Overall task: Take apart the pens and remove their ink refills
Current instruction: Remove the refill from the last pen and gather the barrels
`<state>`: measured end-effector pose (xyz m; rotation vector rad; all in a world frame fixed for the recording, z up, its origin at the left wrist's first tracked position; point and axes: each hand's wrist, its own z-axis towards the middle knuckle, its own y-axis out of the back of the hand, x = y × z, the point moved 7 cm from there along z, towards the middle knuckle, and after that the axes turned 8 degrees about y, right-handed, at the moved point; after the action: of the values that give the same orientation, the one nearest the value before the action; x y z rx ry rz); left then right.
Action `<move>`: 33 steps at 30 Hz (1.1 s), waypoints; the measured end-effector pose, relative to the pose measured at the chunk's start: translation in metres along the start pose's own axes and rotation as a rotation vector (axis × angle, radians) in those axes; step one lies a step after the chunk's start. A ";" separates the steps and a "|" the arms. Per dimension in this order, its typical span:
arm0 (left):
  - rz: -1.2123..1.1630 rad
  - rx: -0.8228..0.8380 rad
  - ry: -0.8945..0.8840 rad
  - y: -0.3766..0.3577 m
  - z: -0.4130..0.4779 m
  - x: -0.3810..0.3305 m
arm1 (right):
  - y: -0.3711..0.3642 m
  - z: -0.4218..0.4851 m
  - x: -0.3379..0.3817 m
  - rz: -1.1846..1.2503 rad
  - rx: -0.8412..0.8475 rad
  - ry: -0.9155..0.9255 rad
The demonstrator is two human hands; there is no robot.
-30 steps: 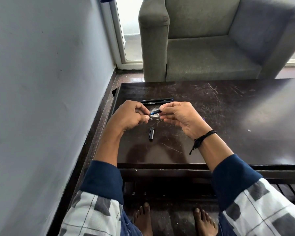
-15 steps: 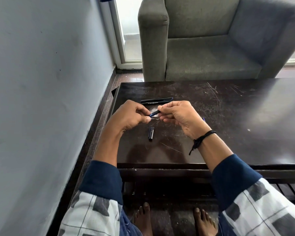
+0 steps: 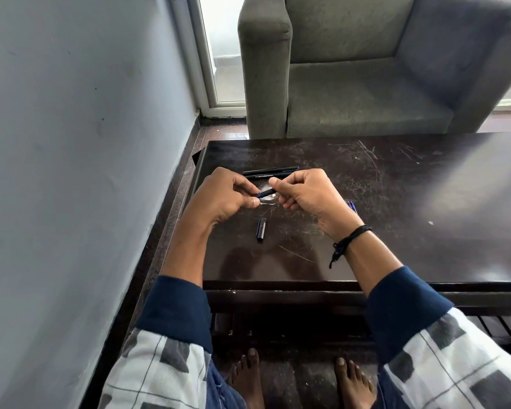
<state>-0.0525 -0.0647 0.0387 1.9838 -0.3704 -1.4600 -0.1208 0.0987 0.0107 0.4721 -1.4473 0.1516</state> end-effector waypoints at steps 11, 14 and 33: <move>0.038 -0.042 -0.003 0.001 0.004 0.002 | -0.005 0.000 0.003 0.023 0.053 0.021; 0.070 -0.052 -0.012 0.000 0.005 0.003 | -0.005 0.001 0.001 -0.005 0.058 0.017; 0.095 -0.078 -0.045 -0.001 0.006 0.000 | -0.006 0.000 0.004 0.011 0.056 0.024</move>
<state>-0.0587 -0.0660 0.0373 1.8496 -0.4145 -1.4394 -0.1183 0.0923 0.0130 0.5065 -1.4251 0.2061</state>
